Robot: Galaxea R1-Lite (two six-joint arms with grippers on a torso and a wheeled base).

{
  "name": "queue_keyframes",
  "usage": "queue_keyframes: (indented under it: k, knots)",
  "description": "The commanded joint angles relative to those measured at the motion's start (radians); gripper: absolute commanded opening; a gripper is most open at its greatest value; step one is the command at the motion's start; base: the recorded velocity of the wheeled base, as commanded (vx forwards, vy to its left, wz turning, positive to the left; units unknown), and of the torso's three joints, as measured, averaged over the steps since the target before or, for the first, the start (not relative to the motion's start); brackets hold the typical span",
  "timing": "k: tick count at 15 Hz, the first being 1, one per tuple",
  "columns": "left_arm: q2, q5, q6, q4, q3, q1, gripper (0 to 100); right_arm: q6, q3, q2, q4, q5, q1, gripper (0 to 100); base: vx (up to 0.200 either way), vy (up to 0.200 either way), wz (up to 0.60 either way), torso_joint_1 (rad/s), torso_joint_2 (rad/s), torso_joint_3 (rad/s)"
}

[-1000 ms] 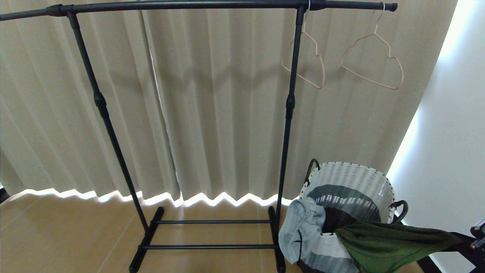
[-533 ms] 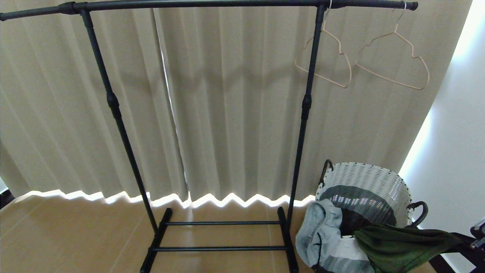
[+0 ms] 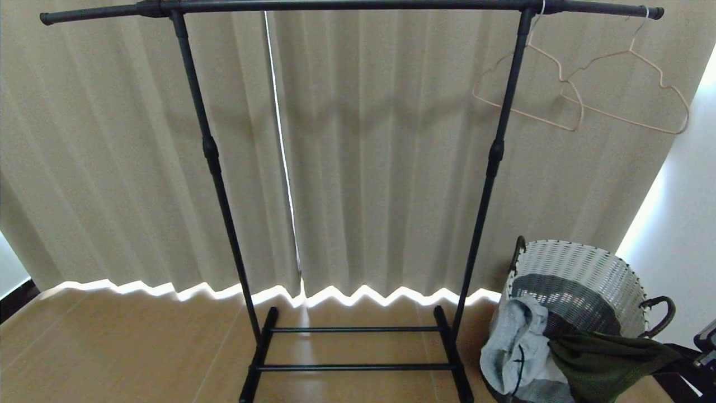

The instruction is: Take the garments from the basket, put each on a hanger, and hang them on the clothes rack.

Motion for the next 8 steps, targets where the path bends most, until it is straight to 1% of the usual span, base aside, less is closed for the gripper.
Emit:
queue_keyframes:
  k: [1,8]
  knots:
    - [-0.001,0.0,-0.001,0.0,0.0,0.0,100,-0.001,-0.001,0.002,-0.001,0.0,0.0,0,0.0,0.0,0.0,0.0,0.0,0.0]
    - [0.001,-0.002,0.006,0.0,0.0,0.0,100,-0.001,-0.001,0.003,-0.001,0.0,0.002,0,0.0,0.0,0.0,0.0,0.0,0.0]
